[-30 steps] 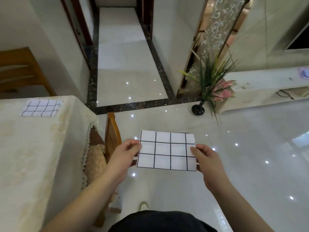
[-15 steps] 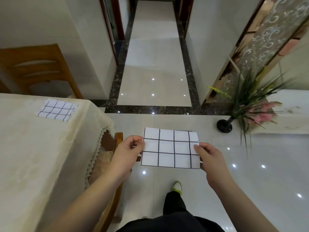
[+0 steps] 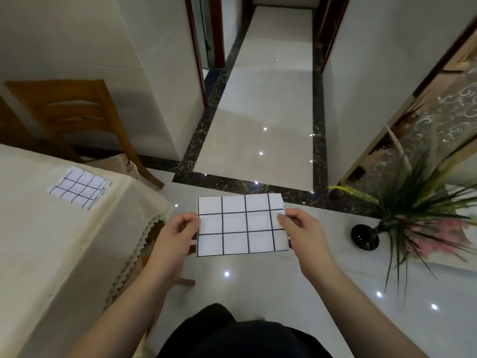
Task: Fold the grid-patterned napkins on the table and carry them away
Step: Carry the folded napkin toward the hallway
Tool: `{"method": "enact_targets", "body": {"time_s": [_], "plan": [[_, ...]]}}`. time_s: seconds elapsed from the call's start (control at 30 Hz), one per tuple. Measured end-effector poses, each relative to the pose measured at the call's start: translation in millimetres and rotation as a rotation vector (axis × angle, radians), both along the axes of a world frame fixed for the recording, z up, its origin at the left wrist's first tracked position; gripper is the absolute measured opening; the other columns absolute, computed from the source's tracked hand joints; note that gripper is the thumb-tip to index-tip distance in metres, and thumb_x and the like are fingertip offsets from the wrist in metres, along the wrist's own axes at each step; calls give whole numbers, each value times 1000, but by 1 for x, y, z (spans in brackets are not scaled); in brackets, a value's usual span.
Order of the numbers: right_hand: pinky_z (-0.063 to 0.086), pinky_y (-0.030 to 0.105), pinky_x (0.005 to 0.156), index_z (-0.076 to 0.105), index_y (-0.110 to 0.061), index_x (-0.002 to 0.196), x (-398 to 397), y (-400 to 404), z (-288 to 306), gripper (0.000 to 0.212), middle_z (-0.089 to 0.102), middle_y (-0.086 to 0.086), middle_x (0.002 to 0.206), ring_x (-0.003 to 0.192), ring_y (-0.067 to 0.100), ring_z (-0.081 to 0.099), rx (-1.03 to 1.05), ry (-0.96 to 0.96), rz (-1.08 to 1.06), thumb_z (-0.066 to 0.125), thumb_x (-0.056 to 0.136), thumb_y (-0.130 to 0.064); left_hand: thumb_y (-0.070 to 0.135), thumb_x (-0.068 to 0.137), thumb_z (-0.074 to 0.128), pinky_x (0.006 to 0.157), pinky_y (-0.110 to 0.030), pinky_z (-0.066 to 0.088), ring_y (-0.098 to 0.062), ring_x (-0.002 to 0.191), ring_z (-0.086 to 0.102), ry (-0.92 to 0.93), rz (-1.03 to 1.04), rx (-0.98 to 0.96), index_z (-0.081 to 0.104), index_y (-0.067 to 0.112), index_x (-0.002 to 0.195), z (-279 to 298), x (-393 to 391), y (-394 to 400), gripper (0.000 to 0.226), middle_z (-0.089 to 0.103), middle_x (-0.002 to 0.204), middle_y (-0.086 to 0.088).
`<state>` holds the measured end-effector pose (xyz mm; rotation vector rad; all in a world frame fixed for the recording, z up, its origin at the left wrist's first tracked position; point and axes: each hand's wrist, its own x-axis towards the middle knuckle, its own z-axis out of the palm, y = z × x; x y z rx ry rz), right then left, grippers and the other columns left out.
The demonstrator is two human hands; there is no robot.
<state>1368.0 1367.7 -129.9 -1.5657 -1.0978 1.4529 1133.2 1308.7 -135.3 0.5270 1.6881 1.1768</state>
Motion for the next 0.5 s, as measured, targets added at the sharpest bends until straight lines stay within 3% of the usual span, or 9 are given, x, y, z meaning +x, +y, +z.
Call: {"method": "enact_targets", "body": {"time_s": [0.27, 0.4, 0.5], "plan": [[53, 42, 70, 71, -23, 88, -44, 90, -17, 6, 69, 17, 94, 75, 23, 59, -37, -12, 120, 65, 90, -24, 21, 98, 56, 58, -26, 46, -14, 70, 58, -47, 131, 8, 65, 13, 96, -14, -34, 64, 12, 66, 80, -1], [54, 55, 80, 71, -20, 92, -82, 141, -19, 6, 67, 23, 99, 78, 28, 61, -41, -26, 194, 65, 90, -22, 22, 96, 58, 66, -33, 49, -18, 77, 61, -64, 209, 21, 68, 18, 93, -23, -68, 105, 11, 69, 87, -4], [54, 56, 83, 71, -18, 92, -115, 178, -13, 7, 72, 14, 94, 90, 36, 66, -45, -38, 254, 64, 91, -19, 23, 95, 59, 65, -37, 45, -23, 77, 59, -67, 271, 32, 68, 21, 87, -24, -97, 132, 13, 69, 82, -2]]}}
